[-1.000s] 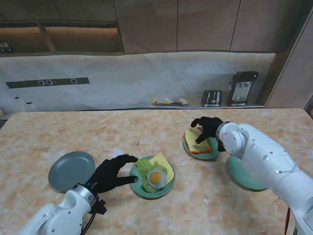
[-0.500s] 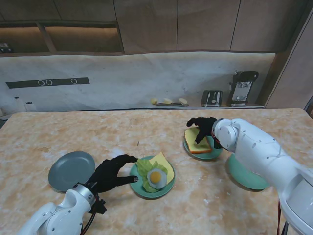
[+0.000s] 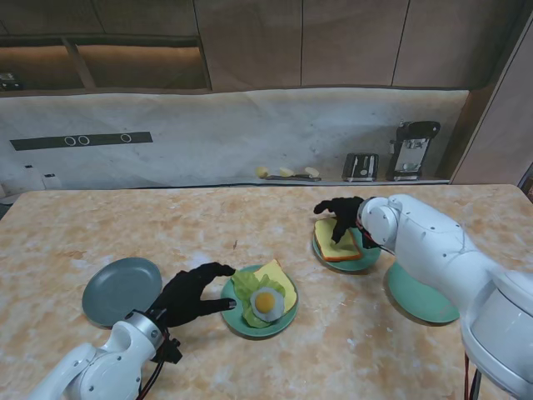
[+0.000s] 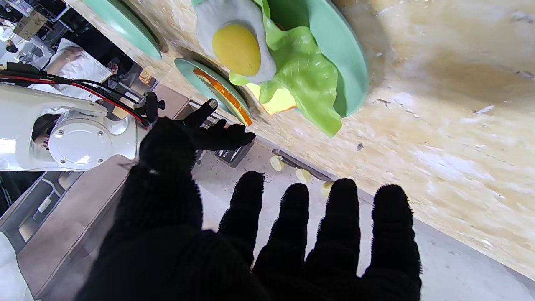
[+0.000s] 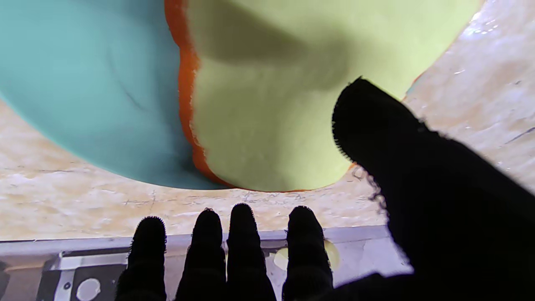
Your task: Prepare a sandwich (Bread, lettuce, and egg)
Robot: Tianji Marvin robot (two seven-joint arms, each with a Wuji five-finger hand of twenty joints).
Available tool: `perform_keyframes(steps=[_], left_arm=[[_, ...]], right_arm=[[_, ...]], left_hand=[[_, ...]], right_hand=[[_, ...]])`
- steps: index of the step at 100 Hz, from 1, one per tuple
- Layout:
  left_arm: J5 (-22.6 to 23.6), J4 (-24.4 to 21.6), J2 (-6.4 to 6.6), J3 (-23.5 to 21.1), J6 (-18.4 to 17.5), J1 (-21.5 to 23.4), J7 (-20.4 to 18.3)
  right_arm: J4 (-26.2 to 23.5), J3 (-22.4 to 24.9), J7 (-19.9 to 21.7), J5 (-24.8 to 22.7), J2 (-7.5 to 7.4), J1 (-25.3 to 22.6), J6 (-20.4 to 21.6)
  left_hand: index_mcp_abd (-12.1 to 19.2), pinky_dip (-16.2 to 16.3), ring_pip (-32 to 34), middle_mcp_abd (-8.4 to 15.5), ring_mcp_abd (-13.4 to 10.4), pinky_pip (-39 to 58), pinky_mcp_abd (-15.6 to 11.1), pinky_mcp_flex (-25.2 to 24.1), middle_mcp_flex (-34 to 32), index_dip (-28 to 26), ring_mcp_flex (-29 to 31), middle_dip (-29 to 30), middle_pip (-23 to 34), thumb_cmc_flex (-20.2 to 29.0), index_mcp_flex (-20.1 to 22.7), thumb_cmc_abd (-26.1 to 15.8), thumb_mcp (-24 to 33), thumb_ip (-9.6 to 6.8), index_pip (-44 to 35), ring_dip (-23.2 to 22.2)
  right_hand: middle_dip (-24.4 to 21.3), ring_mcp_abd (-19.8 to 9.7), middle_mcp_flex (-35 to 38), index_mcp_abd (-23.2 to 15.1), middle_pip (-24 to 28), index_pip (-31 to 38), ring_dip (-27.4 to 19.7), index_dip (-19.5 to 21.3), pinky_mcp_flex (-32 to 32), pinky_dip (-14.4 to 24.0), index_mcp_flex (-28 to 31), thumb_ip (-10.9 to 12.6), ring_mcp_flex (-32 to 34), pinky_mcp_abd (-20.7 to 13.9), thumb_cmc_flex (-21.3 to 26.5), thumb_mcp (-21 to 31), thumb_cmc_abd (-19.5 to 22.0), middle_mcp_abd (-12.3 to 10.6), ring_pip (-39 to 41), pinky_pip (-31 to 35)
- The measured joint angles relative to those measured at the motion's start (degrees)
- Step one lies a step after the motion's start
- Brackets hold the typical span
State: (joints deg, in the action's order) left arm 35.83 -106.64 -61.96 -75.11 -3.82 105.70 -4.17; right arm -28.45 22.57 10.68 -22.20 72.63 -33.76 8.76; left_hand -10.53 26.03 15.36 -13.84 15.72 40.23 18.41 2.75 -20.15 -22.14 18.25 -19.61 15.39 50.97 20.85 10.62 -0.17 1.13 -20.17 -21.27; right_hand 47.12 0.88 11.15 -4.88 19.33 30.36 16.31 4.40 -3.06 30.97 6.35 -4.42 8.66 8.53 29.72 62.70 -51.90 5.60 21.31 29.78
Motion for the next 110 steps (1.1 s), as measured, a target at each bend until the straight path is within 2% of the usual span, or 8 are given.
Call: perform_keyframes(steps=[15,35,38,54,56,72,87,110], left_arm=[[0.0,0.0,0.0,0.0,0.0,-0.1,0.0],[-0.1,0.1,0.0,0.1,0.0,-0.1,0.1],[-0.1,0.1,0.0,0.1,0.0,-0.1,0.1],[-0.1,0.1,0.0,0.1,0.0,-0.1,0.1],[-0.1,0.1,0.0,0.1,0.0,-0.1,0.1],[0.0,0.1,0.0,0.0,0.0,-0.1,0.1],[0.1,0.1,0.0,0.0,0.0,0.0,0.2],[0.1,0.1,0.0,-0.1,0.0,0.1,0.2]], right_arm=[[1.5,-1.0,0.1,0.2,0.78,0.6,0.4],[3.8,-1.7,-0.4,0.5,2.02,1.1,1.0],[4.1,-2.0,-0.6,0.5,2.21,1.1,1.1],[5.7,-2.7,-1.4,0.5,3.19,1.4,1.7],[5.9,-2.9,-1.4,0.5,3.32,1.4,1.7],[7.7,-4.0,-1.5,0.6,4.37,1.6,1.9],[8.6,-4.6,-1.9,0.6,4.91,1.7,2.5],[9.0,-4.6,-3.1,0.4,5.26,1.5,2.6]], left_hand=[[0.0,0.0,0.0,0.0,0.0,0.0,0.0,0.0,0.0,0.0,0.0,0.0,0.0,0.0,0.0,0.0,0.0,0.0,0.0,0.0],[0.0,0.0,0.0,0.0,0.0,0.0,0.0,0.0,0.0,0.0,0.0,0.0,0.0,0.0,0.0,0.0,0.0,0.0,0.0,0.0],[0.0,0.0,0.0,0.0,0.0,0.0,0.0,0.0,0.0,0.0,0.0,0.0,0.0,0.0,0.0,0.0,0.0,0.0,0.0,0.0],[0.0,0.0,0.0,0.0,0.0,0.0,0.0,0.0,0.0,0.0,0.0,0.0,0.0,0.0,0.0,0.0,0.0,0.0,0.0,0.0],[0.0,0.0,0.0,0.0,0.0,0.0,0.0,0.1,0.0,0.0,0.0,0.0,0.0,0.0,0.0,0.0,0.0,0.0,0.0,0.0],[0.0,0.0,0.0,0.0,0.0,0.0,0.0,0.1,0.0,0.0,0.0,0.0,0.0,0.0,0.0,0.0,0.0,0.0,0.0,0.0],[0.0,0.0,0.0,0.0,0.0,0.1,0.0,0.2,0.0,0.0,0.0,0.0,0.0,0.0,0.0,0.0,0.0,0.0,0.0,0.0],[0.0,0.0,0.0,0.0,0.0,0.5,0.0,0.3,0.0,0.0,0.1,0.0,0.0,0.0,0.0,0.0,0.0,0.0,0.0,0.0]], right_hand=[[0.0,0.0,0.0,0.0,0.0,0.0,0.0,0.0,0.0,0.5,0.0,0.0,0.0,0.0,0.6,0.4,-0.1,0.0,0.0,-0.5],[0.0,0.0,0.0,-0.1,-0.7,0.0,0.0,0.0,0.0,0.6,0.0,-0.1,0.0,0.0,1.0,0.8,-2.4,0.0,0.0,-0.6],[0.0,0.0,0.0,-0.1,-1.2,-0.4,0.0,0.0,0.0,0.6,0.0,-1.3,0.0,0.0,1.0,0.8,-3.0,0.0,0.0,-0.7],[0.0,0.0,0.0,-0.1,-1.3,-0.6,0.0,0.0,0.0,1.2,0.0,-1.3,0.0,0.0,1.0,1.1,-3.0,0.0,0.0,-1.2],[0.0,0.0,0.0,-0.1,-1.3,-0.5,0.0,0.2,0.0,1.2,0.0,-2.0,0.0,0.0,1.0,1.1,-3.0,0.0,0.0,-1.2],[0.0,0.0,0.0,-0.3,-1.0,6.5,0.0,6.0,0.0,1.4,0.0,-2.5,0.0,0.0,1.0,1.6,-4.3,0.0,0.1,-1.3],[0.0,0.0,0.0,-2.4,0.3,12.0,0.0,10.9,0.1,1.4,0.2,-2.5,0.0,0.0,1.0,1.6,-4.3,0.0,1.5,-1.3],[0.0,0.0,0.0,-7.3,1.6,19.9,0.0,24.5,1.1,1.5,3.6,-2.5,0.0,0.0,1.0,1.6,-4.3,-0.2,4.3,-1.2]])
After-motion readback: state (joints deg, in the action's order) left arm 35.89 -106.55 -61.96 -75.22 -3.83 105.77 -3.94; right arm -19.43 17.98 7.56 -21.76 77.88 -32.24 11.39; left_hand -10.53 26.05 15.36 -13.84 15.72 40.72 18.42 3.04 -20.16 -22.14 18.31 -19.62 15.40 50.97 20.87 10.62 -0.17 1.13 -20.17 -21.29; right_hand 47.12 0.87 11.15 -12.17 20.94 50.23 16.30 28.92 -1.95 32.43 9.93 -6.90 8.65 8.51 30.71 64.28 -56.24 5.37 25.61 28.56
